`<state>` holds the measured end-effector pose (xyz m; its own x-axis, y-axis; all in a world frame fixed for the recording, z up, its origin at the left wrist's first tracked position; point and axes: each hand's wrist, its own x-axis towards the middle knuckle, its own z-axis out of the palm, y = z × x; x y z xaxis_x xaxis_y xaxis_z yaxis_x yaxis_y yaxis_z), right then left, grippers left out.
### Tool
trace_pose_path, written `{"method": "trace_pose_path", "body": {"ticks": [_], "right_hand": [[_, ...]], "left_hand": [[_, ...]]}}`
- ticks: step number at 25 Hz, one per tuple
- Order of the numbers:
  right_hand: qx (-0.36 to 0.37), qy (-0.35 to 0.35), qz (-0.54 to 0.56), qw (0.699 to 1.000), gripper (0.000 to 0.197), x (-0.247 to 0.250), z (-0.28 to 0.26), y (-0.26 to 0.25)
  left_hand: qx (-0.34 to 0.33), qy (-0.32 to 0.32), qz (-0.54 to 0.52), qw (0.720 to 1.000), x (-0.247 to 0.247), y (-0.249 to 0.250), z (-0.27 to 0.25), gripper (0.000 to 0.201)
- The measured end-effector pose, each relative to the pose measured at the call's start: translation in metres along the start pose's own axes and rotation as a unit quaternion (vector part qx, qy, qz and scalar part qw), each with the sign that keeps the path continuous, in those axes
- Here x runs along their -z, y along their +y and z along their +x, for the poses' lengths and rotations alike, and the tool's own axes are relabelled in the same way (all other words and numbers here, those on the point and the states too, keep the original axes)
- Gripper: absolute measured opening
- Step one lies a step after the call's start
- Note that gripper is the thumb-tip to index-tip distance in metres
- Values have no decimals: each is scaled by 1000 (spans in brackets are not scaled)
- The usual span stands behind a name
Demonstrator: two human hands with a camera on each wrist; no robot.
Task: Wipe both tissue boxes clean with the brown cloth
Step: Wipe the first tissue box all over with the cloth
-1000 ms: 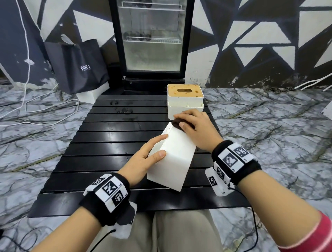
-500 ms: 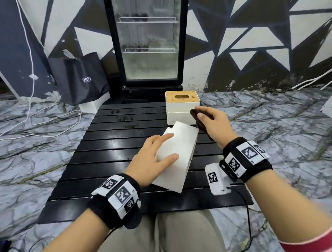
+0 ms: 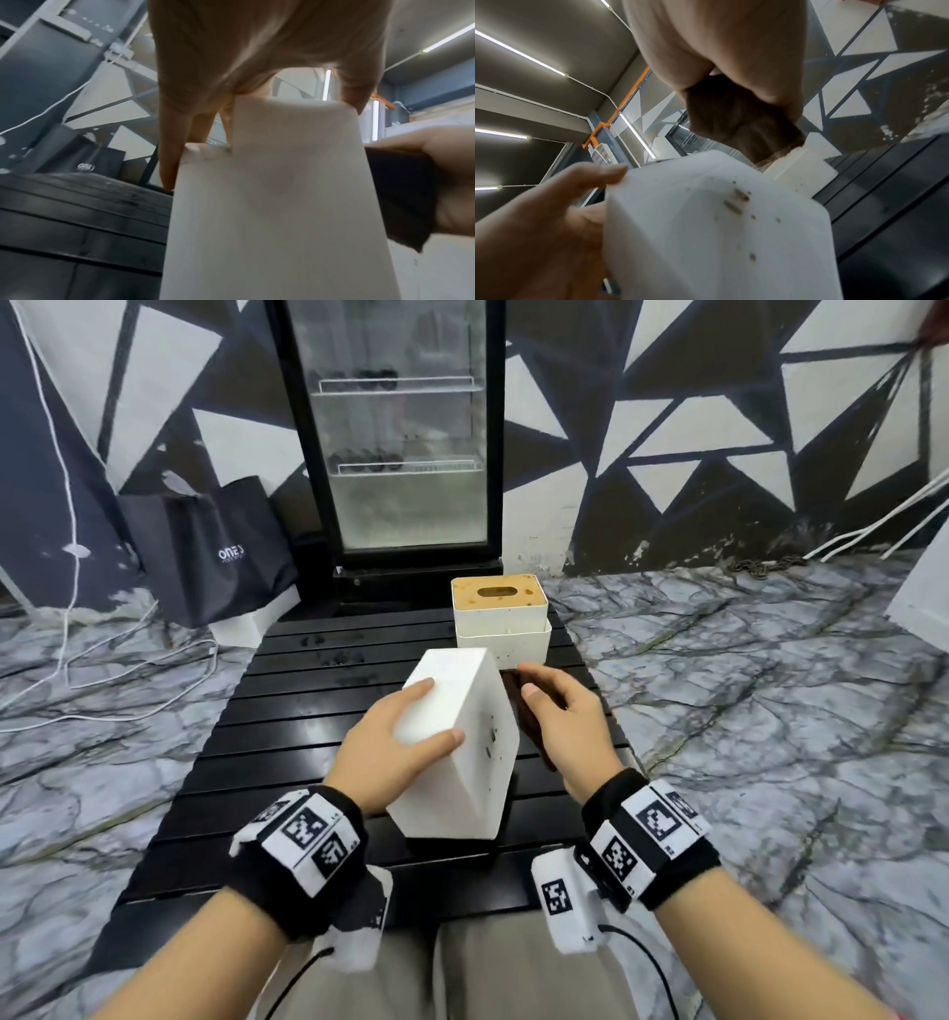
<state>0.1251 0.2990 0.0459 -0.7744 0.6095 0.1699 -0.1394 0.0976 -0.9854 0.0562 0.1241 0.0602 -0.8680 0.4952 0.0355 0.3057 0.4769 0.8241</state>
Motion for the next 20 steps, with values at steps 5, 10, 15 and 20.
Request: {"method": "trace_pose_path", "body": {"ticks": [5, 10, 15, 20], "right_hand": [[32, -31, 1, 999, 25, -55, -24, 9], [110, -63, -66, 990, 42, -92, -49, 16], [139, -87, -121, 979, 46, -89, -28, 26], [101, -77, -121, 984, 51, -87, -29, 33]], "left_hand": [[46, 10, -136, 990, 23, -15, 7, 80], [47, 1, -171, 984, 30, -21, 8, 78], [61, 7, -207, 976, 29, -31, 11, 70], [64, 31, -231, 970, 26, -32, 8, 66]]}}
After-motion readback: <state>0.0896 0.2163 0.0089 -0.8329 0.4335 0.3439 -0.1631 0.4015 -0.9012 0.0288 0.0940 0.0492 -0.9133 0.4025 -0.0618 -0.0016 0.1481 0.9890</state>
